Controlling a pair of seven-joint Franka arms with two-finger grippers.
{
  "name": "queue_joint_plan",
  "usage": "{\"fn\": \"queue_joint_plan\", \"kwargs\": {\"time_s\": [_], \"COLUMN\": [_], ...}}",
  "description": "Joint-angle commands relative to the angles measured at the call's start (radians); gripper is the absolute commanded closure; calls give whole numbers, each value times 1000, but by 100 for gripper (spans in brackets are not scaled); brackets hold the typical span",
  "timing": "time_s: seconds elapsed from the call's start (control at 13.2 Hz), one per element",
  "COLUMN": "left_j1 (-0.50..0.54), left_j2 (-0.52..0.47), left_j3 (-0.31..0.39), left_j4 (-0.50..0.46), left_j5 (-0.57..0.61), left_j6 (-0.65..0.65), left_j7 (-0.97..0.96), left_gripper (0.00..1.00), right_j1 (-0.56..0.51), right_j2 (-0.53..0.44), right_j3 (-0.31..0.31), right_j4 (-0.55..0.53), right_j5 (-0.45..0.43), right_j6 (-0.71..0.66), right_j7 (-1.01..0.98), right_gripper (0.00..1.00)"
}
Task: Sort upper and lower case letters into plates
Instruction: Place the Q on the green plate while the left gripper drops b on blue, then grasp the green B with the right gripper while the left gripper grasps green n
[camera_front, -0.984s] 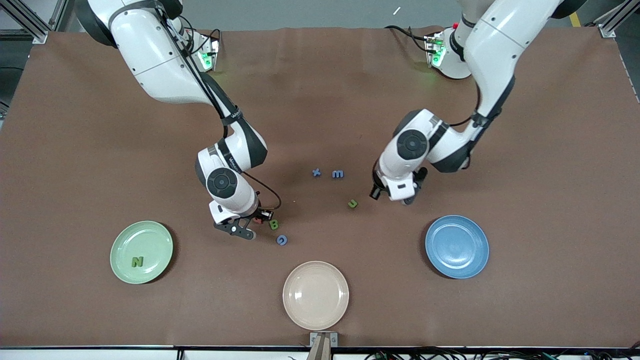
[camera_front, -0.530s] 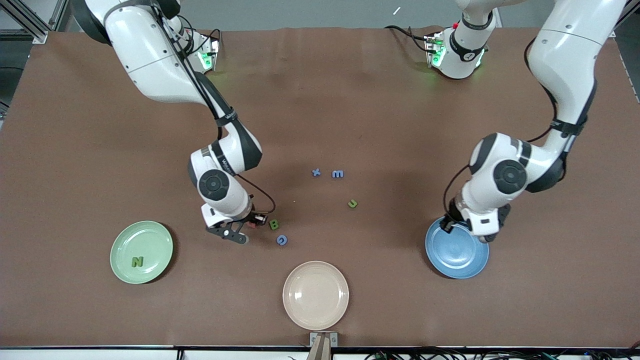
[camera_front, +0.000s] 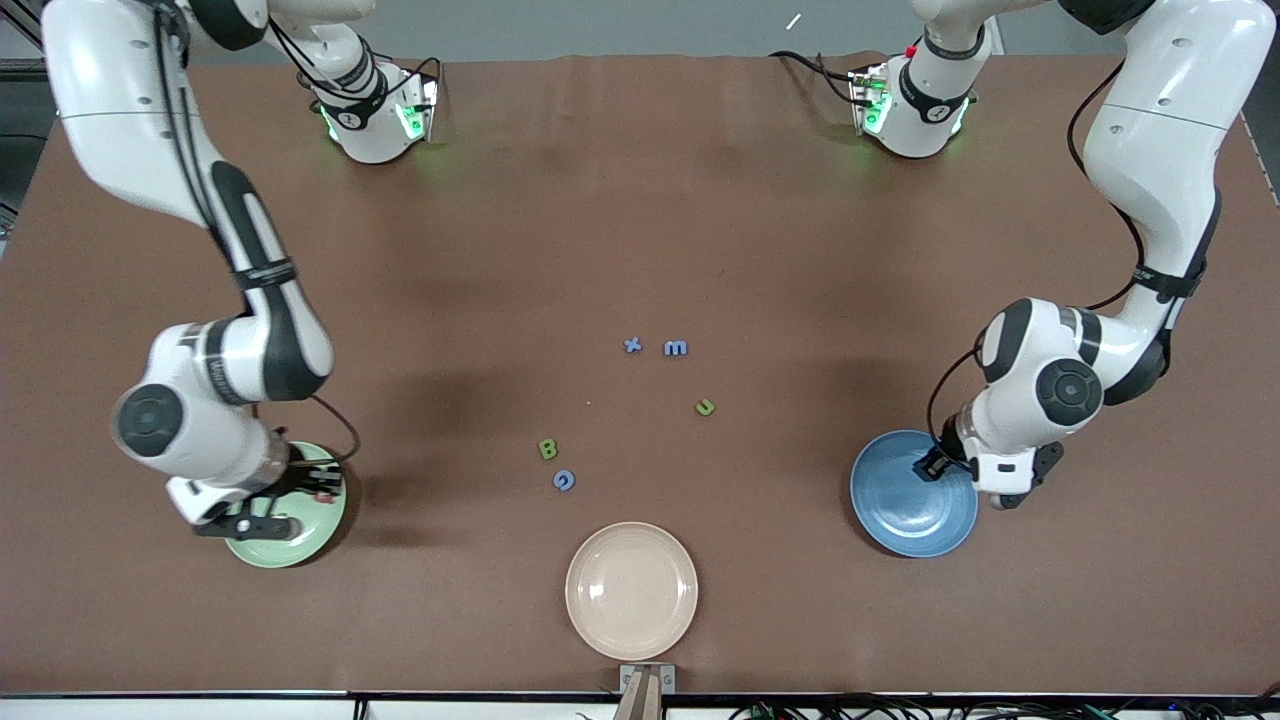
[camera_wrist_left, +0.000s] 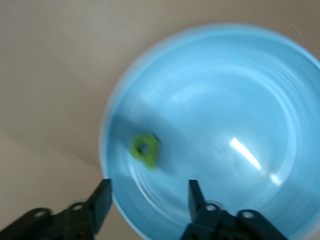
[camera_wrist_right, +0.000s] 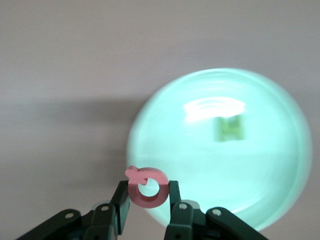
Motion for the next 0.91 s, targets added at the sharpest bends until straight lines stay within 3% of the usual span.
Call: {"fn": "queue_joint_plan", "kwargs": {"time_s": [0.0,0.08,0.15,0.3,0.53,0.83], "left_j1": [-156,-219,-298,-386,-483,-578], "left_j2": [-22,-7,29,82,178,223], "left_j3": [-37,-37,-34,-27,-24,48], "left_j4": [75,103,158,200,289,303], "left_j5": [5,0,0,0,3,-1], "left_j6": [-114,-114,-114,-119,-119,-114], "left_j7": [-23,-56,-90,-127,-250,-325], "left_gripper": [0,0,0,4,8,21], "right_j1": [-70,-70,-70,-59,30,227], "right_j2": [-2,-1,0,-2,-5,-2], "right_j3": [23,21,23,23,31,32], "right_j4": [-10,-10,-10,-11,-11,1], "right_j5": [-19,-21,-21,-6,-3,-1], "right_j6": [4,8,8,8,-5,6], "right_j7": [-130,-128,-128,-97,148,544], "right_gripper": [77,39,25,12,8,8]}}
